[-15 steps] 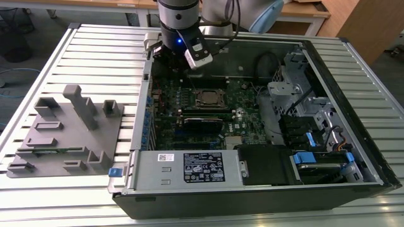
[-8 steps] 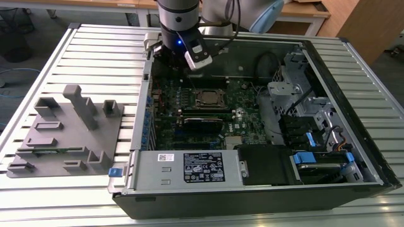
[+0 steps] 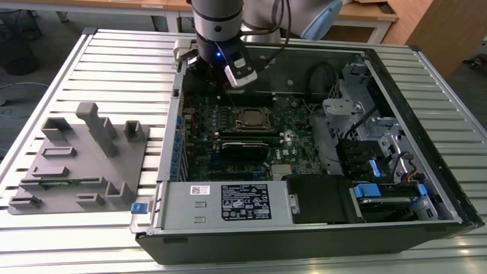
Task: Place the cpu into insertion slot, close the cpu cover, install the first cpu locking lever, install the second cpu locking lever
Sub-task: 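Install the first cpu locking lever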
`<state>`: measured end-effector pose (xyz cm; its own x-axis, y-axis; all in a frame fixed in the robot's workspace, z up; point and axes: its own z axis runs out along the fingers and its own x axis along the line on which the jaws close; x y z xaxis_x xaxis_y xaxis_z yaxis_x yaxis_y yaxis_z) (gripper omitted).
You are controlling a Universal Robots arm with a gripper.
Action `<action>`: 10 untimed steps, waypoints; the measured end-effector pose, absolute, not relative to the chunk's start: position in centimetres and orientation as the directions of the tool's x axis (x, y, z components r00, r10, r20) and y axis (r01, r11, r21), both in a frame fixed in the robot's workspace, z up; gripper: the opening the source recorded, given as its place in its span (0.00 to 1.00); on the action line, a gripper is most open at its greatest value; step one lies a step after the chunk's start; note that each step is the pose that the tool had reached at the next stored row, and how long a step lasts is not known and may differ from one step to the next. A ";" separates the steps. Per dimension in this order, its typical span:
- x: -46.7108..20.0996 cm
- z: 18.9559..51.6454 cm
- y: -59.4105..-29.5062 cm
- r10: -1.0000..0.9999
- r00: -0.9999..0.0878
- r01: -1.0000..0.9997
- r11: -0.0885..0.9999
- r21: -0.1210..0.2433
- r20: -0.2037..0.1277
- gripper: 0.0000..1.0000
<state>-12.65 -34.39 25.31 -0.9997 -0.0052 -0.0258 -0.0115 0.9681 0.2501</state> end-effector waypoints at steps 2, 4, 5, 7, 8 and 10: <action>-12.4 25.3 -34.4 -0.005 -1.000 -0.011 0.967 0.254 -0.025 0.11; -12.1 25.3 -34.4 -0.005 -1.000 -0.011 0.967 0.255 -0.025 0.11; -12.0 25.3 -34.4 -0.005 -1.000 -0.011 0.967 0.255 -0.025 0.11; -11.5 25.3 -34.4 -0.005 -1.000 -0.011 0.967 0.256 -0.023 0.11; -11.3 25.3 -34.4 -0.005 -1.000 -0.011 0.967 0.256 -0.022 0.11; -10.9 25.3 -34.4 -0.005 -1.000 -0.010 0.967 0.256 -0.020 0.11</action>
